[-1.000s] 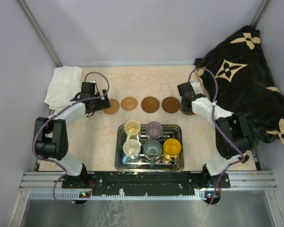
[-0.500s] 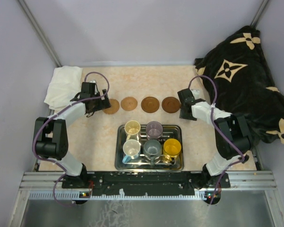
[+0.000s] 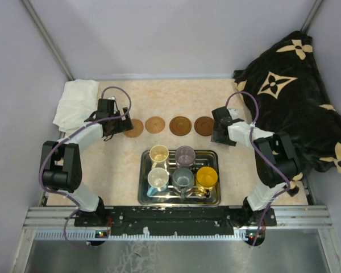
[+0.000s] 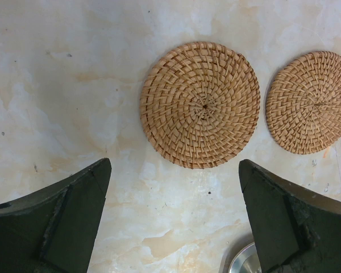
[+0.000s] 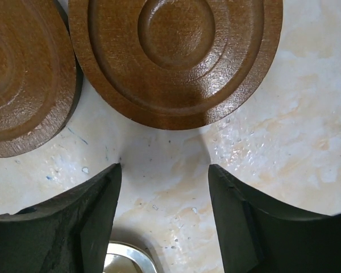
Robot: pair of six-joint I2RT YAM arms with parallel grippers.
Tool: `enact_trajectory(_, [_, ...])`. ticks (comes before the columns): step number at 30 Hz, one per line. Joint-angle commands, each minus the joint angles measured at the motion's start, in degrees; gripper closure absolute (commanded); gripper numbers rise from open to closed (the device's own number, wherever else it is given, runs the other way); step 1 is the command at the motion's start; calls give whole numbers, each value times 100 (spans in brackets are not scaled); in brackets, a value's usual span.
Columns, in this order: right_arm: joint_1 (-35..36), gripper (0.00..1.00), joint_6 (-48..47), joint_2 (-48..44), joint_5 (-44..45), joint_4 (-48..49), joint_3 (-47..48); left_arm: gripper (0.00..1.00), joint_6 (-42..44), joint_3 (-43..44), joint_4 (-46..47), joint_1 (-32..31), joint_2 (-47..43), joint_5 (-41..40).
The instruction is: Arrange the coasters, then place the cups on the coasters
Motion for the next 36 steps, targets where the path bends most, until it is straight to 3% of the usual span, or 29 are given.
enact_trajectory(1, [13, 37, 193, 212, 239, 26, 174, 1, -36, 25, 91, -17, 37, 14])
enact_trajectory(36, [-386, 38, 303, 1027, 549, -55, 785, 0, -34, 39, 57, -26, 89, 1])
